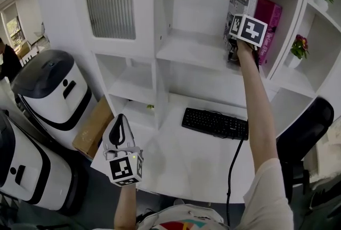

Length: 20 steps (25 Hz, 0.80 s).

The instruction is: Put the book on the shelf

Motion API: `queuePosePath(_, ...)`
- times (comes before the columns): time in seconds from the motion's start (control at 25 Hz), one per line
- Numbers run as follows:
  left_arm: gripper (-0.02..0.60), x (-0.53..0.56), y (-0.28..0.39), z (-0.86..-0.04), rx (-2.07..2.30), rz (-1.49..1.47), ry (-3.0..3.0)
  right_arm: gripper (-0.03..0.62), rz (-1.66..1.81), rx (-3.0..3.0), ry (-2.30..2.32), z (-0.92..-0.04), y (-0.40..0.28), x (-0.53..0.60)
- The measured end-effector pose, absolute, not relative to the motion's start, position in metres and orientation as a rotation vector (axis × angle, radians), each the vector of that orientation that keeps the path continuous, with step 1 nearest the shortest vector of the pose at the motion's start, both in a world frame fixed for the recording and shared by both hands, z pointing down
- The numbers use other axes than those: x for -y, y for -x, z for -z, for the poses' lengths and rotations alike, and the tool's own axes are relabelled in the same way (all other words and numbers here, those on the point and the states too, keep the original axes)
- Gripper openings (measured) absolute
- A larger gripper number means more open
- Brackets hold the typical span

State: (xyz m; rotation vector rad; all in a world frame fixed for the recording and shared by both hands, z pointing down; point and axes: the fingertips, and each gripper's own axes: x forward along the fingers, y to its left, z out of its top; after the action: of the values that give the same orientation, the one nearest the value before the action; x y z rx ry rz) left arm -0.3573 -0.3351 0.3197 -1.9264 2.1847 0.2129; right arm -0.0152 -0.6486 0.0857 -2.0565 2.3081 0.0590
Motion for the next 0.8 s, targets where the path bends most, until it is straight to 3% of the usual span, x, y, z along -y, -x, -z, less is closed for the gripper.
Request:
queuePosePath(0.16, 0.002, 0.324, 0.364, -0.312, -2.182, -0.215, 1.908, 0.318, -0.102, -2.274, 2.026, -0.078, 0.015, 0.639)
queuePosePath(0.8, 0.002, 0.299, 0.349, -0.295, -2.024, -0.249, 2.039, 0.328, -0.321, -2.256, 1.971, -0.048, 0.027, 0.518)
